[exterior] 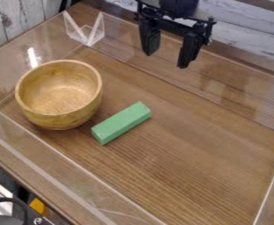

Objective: Put the green block in the brown bowl

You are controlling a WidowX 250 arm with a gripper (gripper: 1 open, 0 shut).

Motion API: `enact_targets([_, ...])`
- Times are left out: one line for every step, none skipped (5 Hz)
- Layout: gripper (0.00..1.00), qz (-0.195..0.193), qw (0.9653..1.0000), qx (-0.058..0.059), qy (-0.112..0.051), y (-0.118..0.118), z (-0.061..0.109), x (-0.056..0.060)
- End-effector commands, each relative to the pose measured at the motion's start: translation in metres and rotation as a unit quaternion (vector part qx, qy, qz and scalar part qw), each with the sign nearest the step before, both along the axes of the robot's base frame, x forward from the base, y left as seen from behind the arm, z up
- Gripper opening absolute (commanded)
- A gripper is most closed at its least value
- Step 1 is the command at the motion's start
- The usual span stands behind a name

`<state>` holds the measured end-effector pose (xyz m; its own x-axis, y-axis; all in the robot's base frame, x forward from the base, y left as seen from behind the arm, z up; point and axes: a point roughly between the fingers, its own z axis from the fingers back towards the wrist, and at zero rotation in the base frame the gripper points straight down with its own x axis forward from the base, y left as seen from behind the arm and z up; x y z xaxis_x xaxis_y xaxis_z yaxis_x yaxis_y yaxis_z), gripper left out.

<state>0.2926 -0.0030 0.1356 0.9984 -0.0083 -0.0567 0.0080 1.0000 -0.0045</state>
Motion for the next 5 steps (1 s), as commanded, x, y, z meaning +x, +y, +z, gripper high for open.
enact_targets([1.0,-0.018,0.9998,-0.001,0.004,0.013,-0.008,-0.008])
enact_targets([1.0,-0.03,0.9995,-0.003,0.003,0.022,-0.018,-0.021])
enact_targets([1.0,-0.044,0.999,0.001,-0.002,0.029,-0.027,-0.031])
enact_targets([1.0,-0.066,0.9978,0.006,-0.004,0.028,-0.032,-0.035])
enact_targets([1.0,-0.086,0.9963,0.01,-0.004,0.026,-0.039,-0.036])
